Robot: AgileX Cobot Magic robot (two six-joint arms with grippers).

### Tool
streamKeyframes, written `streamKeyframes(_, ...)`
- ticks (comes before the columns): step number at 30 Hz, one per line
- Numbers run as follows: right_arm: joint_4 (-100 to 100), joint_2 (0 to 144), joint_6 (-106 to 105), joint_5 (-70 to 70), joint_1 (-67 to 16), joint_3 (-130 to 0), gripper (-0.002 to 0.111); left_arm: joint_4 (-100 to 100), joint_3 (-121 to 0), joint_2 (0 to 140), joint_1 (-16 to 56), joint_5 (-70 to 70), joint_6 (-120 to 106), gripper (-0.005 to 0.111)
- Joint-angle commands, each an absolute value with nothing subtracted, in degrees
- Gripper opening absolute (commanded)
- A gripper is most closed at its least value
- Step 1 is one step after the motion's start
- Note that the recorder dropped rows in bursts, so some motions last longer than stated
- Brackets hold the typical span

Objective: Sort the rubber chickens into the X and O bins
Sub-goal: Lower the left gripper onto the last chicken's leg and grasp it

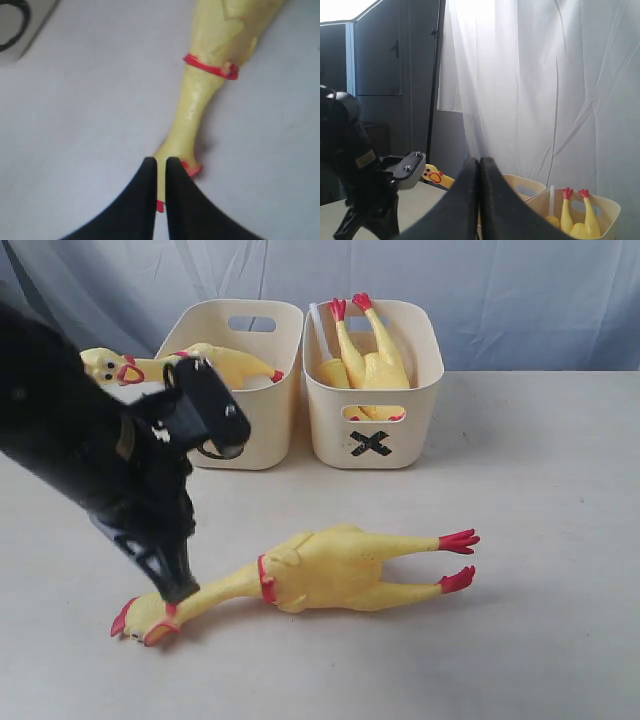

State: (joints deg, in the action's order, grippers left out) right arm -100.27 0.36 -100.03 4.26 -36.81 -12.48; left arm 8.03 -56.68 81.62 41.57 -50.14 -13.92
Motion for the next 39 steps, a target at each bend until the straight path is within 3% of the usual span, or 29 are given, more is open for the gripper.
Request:
streamKeyframes(1,-99.95,0.0,-100.21,4.11,-36.64,-12.18,-0.001,1.23,-50.18,81.06,41.97,-41.88,-25.41,0.007)
streamKeyframes(5,-99.95,0.0,-100.21,4.11,-36.64,-12.18,-0.001,0.0,-47.3,81.06,41.97,-35.67,-27.44,0.011)
streamKeyframes(12,-99.95,0.0,-100.21,4.11,-36.64,-12.18,-0.001,-0.68,-46.3,82.43,41.86,-32.76,-28.57,0.049)
streamKeyframes(15,-99.95,0.0,-100.21,4.11,-36.64,-12.18,-0.001,-2.13,-46.16,83.82,41.86,-30.81,-28.57,0.057)
streamKeyframes(39,-99.95,0.0,-100.21,4.19,-36.64,-12.18,-0.001,1.78,-46.16,98.88,41.86,-22.7,-32.23,0.056)
